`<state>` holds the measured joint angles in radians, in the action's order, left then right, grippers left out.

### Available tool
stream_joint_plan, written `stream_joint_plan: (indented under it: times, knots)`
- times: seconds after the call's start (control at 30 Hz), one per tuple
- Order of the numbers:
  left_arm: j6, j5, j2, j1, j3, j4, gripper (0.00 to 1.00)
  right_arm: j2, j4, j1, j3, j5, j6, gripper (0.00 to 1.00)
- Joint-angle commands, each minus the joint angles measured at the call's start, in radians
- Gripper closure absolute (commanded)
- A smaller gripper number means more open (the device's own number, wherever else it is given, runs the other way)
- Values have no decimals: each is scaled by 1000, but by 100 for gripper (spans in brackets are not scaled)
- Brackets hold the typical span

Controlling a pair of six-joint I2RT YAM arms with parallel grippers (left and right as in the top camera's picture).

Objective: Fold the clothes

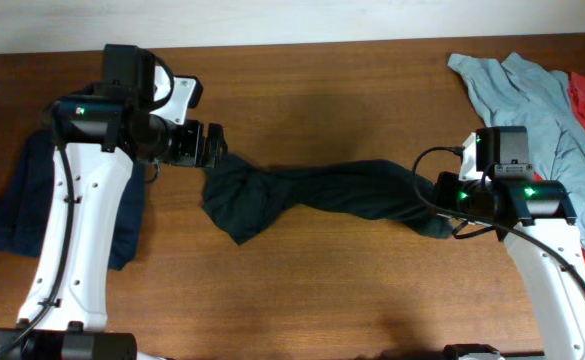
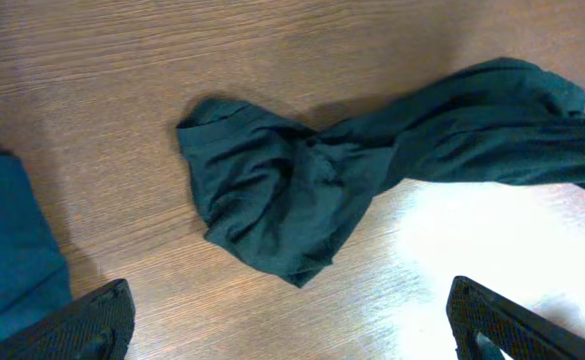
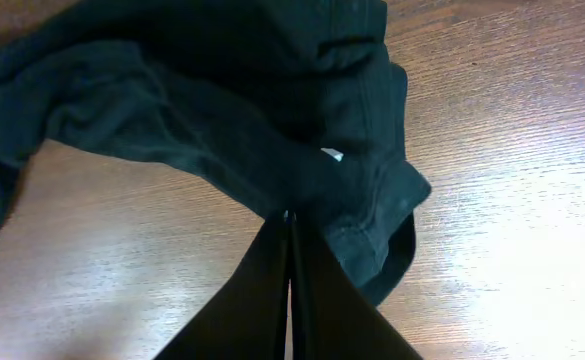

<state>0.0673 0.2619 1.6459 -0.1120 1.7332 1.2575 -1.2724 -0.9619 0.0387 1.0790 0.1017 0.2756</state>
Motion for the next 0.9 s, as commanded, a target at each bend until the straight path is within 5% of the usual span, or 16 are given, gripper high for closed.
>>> stream_joint_plan:
  times: [0.0,0.1,0.37,0.7,0.87]
  knots:
    - [30,19,11,-23,-1,4,1,3,-4,1,10,13,-12,96]
    - [39,19,13,-37,-1,4,1,3,-3,1,10,104,-135,91]
    - [39,20,26,-63,-89,-15,1,3,12,1,10,97,-99,96]
    - [62,12,36,-160,-473,-427,1,3,24,1,10,97,-99,96]
    - [61,-131,74,-218,-555,-553,9,3,24,1,10,97,-99,96]
